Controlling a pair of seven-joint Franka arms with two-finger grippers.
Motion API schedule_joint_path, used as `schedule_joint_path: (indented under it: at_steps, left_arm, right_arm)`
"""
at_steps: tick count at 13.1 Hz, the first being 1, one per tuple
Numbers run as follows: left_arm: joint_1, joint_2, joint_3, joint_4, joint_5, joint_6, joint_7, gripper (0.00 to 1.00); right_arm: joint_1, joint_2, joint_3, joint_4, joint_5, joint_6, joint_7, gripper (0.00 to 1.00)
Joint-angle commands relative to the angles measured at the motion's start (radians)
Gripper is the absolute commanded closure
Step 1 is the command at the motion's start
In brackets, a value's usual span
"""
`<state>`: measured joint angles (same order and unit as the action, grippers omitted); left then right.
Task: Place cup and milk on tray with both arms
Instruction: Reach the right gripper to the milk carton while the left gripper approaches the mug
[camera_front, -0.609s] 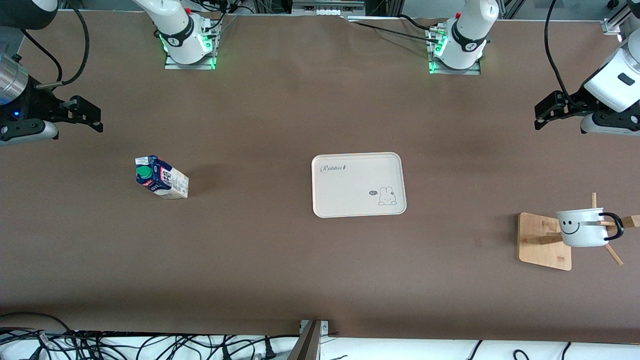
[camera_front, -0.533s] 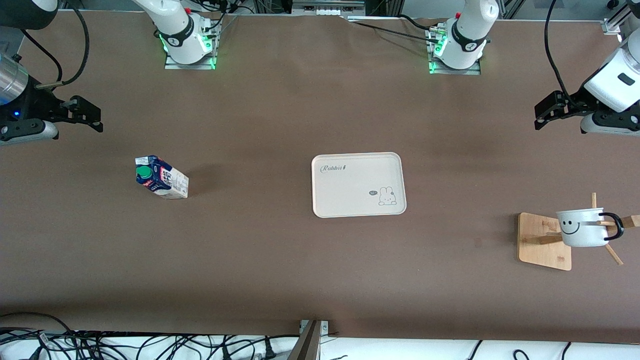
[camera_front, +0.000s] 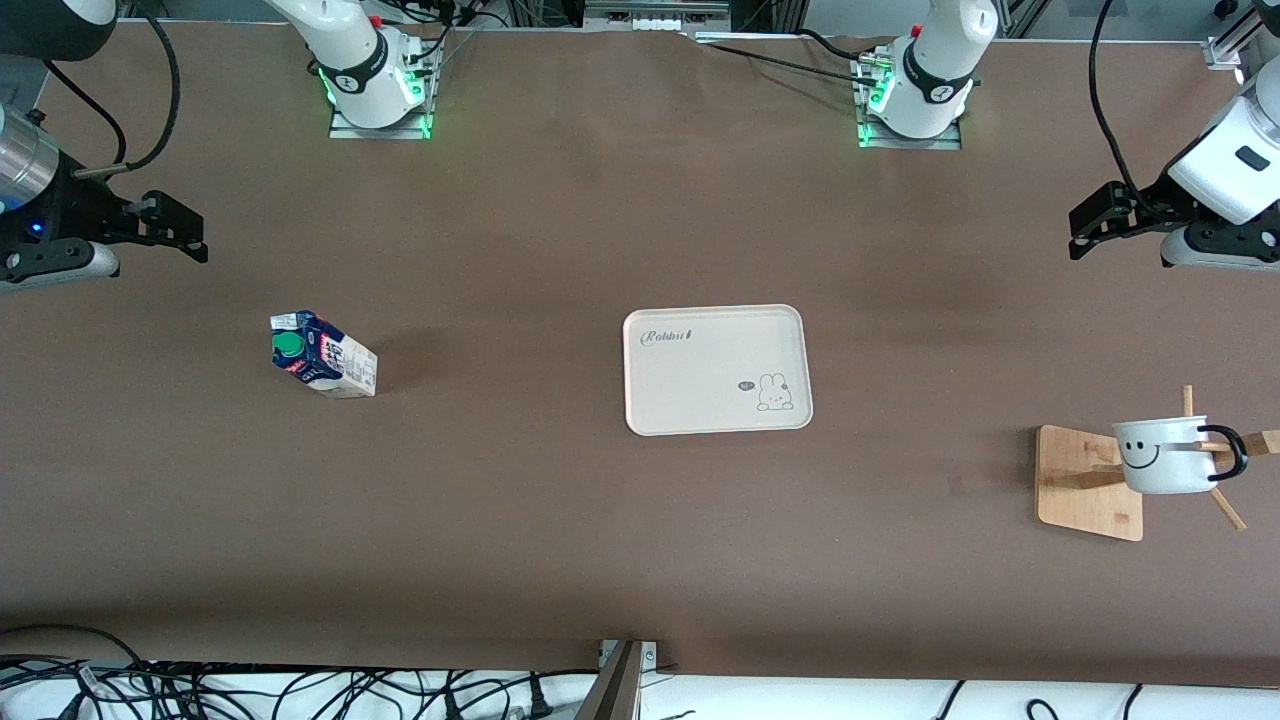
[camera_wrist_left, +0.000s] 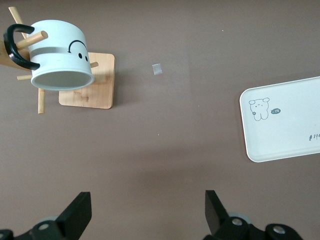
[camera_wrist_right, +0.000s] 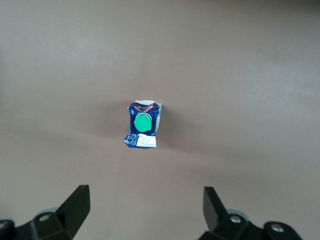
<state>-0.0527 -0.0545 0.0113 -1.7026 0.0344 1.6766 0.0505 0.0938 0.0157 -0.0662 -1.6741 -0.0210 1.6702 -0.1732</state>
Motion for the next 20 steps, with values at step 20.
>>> schedule_joint_path:
  at_steps: [20]
  left_arm:
    - [-0.001,0.191,-0.005,0.181,-0.004,-0.04,-0.011,0.0]
  right_arm:
    - [0.003,0.159,0.042,-0.357,0.003,0.438,0.098,0.0]
